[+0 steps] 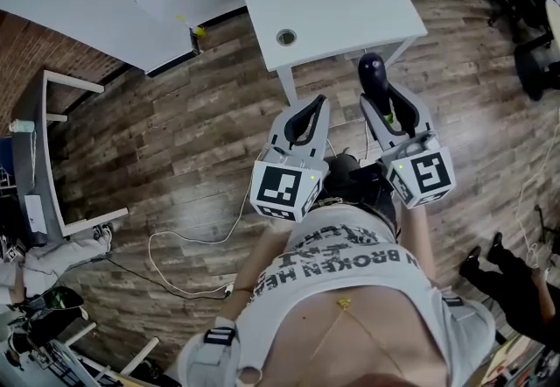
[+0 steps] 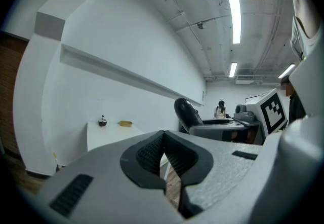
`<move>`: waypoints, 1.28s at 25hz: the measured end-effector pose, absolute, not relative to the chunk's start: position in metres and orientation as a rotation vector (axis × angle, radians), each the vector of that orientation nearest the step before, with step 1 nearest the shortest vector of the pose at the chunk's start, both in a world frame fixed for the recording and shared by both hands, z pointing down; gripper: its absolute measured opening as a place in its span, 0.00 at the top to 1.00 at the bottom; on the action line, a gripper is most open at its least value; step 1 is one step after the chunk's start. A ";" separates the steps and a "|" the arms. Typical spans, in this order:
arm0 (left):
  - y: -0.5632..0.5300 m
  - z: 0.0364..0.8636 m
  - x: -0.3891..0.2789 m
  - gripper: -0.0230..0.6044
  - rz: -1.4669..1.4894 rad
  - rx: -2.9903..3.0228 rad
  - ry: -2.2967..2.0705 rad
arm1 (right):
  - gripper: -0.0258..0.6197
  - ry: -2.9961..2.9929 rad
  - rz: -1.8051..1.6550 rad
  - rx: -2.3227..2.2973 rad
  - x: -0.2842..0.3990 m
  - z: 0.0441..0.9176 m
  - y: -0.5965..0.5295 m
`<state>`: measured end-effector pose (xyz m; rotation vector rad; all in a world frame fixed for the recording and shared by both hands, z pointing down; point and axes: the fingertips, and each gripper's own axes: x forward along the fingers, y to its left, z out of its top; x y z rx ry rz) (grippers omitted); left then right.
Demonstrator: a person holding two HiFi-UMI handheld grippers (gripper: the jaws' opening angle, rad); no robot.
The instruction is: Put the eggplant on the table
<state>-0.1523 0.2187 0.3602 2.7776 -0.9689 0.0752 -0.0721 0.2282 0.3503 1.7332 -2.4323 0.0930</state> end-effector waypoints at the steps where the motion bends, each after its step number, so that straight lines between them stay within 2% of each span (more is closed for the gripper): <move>1: 0.217 0.360 -0.152 0.97 0.074 2.778 -0.967 | 0.69 -2.428 0.095 1.736 -0.071 0.351 0.227; 14: 0.156 0.357 -0.122 0.97 0.094 2.776 -0.974 | 0.69 -2.468 0.102 1.713 -0.048 0.345 0.162; 32: 0.093 0.344 -0.008 0.97 0.120 2.753 -1.110 | 0.69 -2.582 0.076 1.590 0.062 0.333 0.090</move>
